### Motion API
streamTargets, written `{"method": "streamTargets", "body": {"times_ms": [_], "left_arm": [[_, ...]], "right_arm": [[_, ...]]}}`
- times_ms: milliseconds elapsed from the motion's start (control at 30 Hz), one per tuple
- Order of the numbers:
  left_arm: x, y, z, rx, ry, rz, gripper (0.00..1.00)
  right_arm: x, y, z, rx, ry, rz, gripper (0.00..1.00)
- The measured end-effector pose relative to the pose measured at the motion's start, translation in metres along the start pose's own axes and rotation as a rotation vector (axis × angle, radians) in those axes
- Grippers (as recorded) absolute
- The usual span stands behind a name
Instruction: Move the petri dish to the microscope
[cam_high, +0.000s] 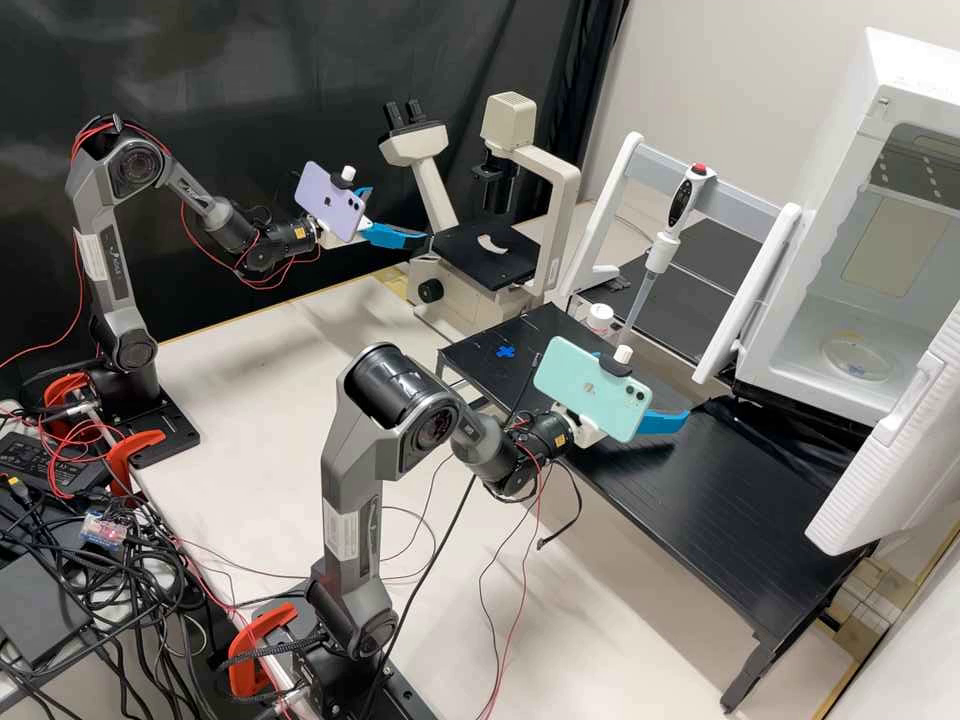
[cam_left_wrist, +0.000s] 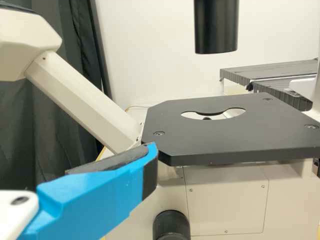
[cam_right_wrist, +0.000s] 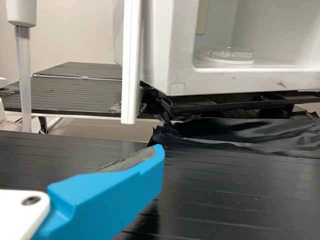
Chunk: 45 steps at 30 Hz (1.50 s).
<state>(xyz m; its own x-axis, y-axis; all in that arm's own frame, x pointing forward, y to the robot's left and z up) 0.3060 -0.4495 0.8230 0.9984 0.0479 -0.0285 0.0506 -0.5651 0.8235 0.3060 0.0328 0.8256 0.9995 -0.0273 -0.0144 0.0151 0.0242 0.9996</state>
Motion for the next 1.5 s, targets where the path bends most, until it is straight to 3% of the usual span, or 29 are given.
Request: {"method": "streamTargets", "body": {"times_ms": [333,533,700,900,1100,1500], "left_arm": [[0.0,0.0,0.0,0.0,0.0,0.0,1.0],[0.0,0.0,0.0,0.0,0.0,0.0,1.0],[0.0,0.0,0.0,0.0,0.0,0.0,1.0],[0.0,0.0,0.0,0.0,0.0,0.0,1.0],[0.0,0.0,0.0,0.0,0.0,0.0,1.0],[0.0,0.0,0.0,0.0,0.0,0.0,1.0]], "right_arm": [[0.0,0.001,0.001,0.0,-0.002,0.002,1.0],[-0.003,0.01,0.015,-0.001,-0.046,0.032,1.0],[-0.006,0.027,0.031,0.035,-0.078,0.072,1.0],[-0.004,0.062,0.048,0.071,-0.109,0.179,1.0],[0.014,0.106,0.05,0.071,-0.081,0.314,1.0],[0.083,0.158,0.052,0.09,-0.125,0.394,1.0]]}}
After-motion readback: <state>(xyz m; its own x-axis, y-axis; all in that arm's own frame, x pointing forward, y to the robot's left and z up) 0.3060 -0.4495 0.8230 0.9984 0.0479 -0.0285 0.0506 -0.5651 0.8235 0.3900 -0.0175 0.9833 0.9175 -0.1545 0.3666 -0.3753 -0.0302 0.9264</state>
